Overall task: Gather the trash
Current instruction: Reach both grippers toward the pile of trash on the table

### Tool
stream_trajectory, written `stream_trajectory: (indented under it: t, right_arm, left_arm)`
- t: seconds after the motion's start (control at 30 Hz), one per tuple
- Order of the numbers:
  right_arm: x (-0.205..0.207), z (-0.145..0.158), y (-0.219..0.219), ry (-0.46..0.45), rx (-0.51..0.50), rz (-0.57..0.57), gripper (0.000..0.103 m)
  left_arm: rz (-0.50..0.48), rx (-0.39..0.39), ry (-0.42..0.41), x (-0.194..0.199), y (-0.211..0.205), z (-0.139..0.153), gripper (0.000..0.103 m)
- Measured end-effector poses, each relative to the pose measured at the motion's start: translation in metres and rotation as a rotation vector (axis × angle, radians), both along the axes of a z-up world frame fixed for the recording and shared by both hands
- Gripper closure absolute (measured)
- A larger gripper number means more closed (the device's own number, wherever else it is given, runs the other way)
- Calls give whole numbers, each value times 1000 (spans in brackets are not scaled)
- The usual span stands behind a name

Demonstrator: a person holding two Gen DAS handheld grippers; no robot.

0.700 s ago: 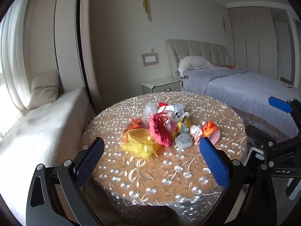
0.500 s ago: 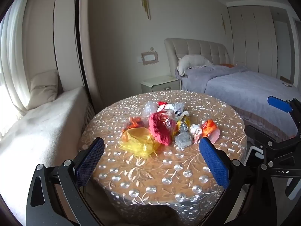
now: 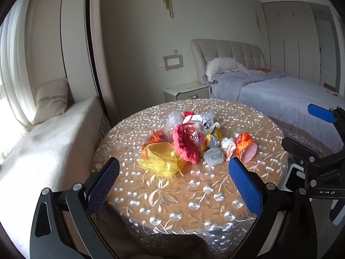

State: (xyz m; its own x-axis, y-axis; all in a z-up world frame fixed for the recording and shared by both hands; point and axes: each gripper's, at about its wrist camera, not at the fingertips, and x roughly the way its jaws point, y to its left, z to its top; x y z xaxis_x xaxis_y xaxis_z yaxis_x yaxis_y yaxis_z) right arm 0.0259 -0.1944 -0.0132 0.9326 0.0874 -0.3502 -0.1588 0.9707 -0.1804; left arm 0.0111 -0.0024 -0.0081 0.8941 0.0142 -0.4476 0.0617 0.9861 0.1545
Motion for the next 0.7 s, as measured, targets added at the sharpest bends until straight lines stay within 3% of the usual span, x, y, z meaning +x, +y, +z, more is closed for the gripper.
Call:
stream_trajectory:
  t: [0.37,0.7]
  right_arm:
    - [25,5,-19,-22,32,23,3]
    - [61,-2,-51,1,64,63,3]
  left_arm:
    - [-25,-8,-12,24,-29,16,4]
    - [46,-55,-23,73,-57,16,4]
